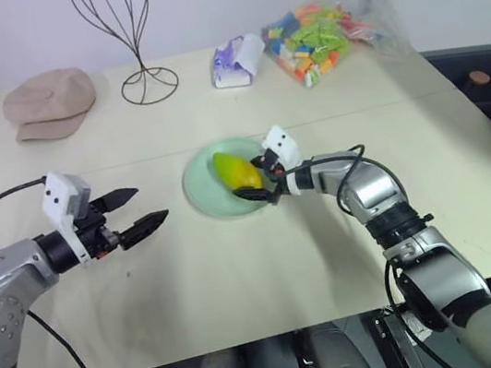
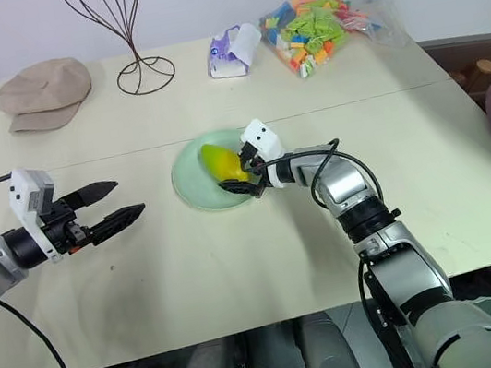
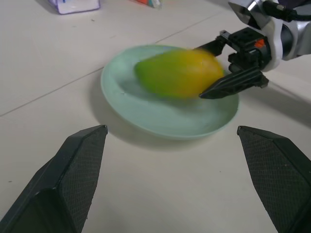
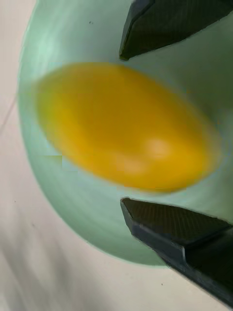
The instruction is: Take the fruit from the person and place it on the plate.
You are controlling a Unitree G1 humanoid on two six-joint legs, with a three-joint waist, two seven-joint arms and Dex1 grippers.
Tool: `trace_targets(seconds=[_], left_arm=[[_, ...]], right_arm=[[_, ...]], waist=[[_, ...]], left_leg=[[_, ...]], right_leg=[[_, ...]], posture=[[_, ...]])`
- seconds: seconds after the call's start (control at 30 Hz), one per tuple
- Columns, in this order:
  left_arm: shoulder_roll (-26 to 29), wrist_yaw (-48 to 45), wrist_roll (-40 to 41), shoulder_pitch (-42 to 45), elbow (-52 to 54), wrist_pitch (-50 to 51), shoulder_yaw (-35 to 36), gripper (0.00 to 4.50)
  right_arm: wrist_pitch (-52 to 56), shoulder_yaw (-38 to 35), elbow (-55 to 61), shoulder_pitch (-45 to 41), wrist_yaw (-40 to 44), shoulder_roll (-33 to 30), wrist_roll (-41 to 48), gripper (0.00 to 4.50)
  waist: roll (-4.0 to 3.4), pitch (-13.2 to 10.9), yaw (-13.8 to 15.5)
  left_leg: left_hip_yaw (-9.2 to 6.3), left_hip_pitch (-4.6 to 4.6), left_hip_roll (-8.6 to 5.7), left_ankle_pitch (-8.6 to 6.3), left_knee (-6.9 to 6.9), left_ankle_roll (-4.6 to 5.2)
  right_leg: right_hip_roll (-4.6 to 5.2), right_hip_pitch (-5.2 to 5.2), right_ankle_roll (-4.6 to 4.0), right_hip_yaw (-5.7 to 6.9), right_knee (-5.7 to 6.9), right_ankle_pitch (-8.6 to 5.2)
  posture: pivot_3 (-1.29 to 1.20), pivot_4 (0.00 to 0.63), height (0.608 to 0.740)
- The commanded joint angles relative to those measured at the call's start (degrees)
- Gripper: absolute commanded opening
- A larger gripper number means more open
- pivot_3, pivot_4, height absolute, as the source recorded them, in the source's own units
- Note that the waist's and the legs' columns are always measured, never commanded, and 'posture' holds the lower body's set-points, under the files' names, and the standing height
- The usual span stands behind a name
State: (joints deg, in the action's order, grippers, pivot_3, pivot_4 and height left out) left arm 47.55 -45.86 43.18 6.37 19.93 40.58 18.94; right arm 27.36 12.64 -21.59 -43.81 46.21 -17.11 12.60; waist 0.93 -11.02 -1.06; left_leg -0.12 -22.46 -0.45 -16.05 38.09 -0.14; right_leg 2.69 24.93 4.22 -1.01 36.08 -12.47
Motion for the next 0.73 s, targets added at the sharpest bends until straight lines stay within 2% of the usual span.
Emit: trace_targets(seconds=[0.03, 0.2, 0.33, 0.47, 0.6, 0.67, 0.73], left_arm=[[-0.64, 1.34, -0.75, 0.8, 0.17, -1.71, 2.13, 4.5], [-2.53, 5.45, -3.78, 4.35, -4.74, -4.81, 3.46, 4.5], [-3.36, 6.92, -5.14, 4.16, -6.92, -5.85, 4.62, 4.5], [-3.7, 7.03, -7.35, 2.47, -8.31, -7.43, 3.87, 4.5], [-4.95, 7.77, -8.96, 2.46, -10.18, -8.82, 3.61, 4.5], [-6.76, 8.88, -9.84, 2.8, -12.35, -10.1, 3.43, 4.5], [-8.24, 9.77, -11.49, 3.09, -14.08, -11.85, 2.62, 4.5]], right_arm=[[-0.26, -4.64, 3.06, -3.74, -1.43, -0.98, 1.1, 4.45], [3.73, -12.56, 8.08, -5.51, -4.15, -5.45, 4.04, 4.45], [8.93, -19.04, 14.98, -1.98, -5.15, -11.3, 7.29, 4.45], [15.46, -27.58, 17.76, 1.02, -8.15, -12.84, 13.43, 4.45], [14.76, -29.17, 19.69, 4.77, -8.79, -14.94, 13.59, 4.45], [12.45, -30.75, 21.98, 11.52, -5.46, -16.13, 14.79, 4.45], [9.62, -33.11, 20.64, 15.47, -5.8, -15.8, 15.08, 4.45]], waist=[[0.0, 0.0, 0.0], [-0.01, -0.01, 0.41], [0.01, 0.0, 0.38], [0.01, 0.0, 0.06], [0.0, 0.0, 0.07], [0.03, 0.03, 0.38], [0.08, 0.06, 0.46]], left_leg=[[0.0, 0.0, 0.0, 0.0, 0.0, 0.0], [-0.04, -0.01, -0.01, 0.0, 0.0, 0.0], [-0.03, -0.04, -0.02, 0.0, -0.05, 0.0], [-0.01, -0.04, -0.02, -0.01, -0.09, 0.01], [-0.02, -0.02, -0.01, -0.01, -0.09, 0.01], [-0.01, -0.01, 0.0, -0.01, -0.09, 0.01], [-0.09, 0.02, 0.0, -0.01, -0.08, 0.01]], right_leg=[[0.0, 0.0, 0.0, 0.0, 0.0, 0.0], [0.02, -0.01, 0.0, 0.05, 0.0, 0.0], [0.06, -0.03, 0.01, 0.06, -0.09, 0.01], [0.07, -0.02, 0.02, 0.02, -0.11, 0.01], [0.04, -0.01, 0.0, 0.02, -0.04, 0.0], [0.02, -0.02, 0.0, 0.02, -0.05, 0.0], [-0.01, -0.13, 0.02, 0.09, -0.09, 0.0]], posture=[[0.0, 0.15, 0.74], [0.0, 0.15, 0.74], [0.0, 0.15, 0.74], [0.0, 0.15, 0.74], [0.0, 0.15, 0.74], [0.0, 0.15, 0.74], [0.0, 0.15, 0.74]])
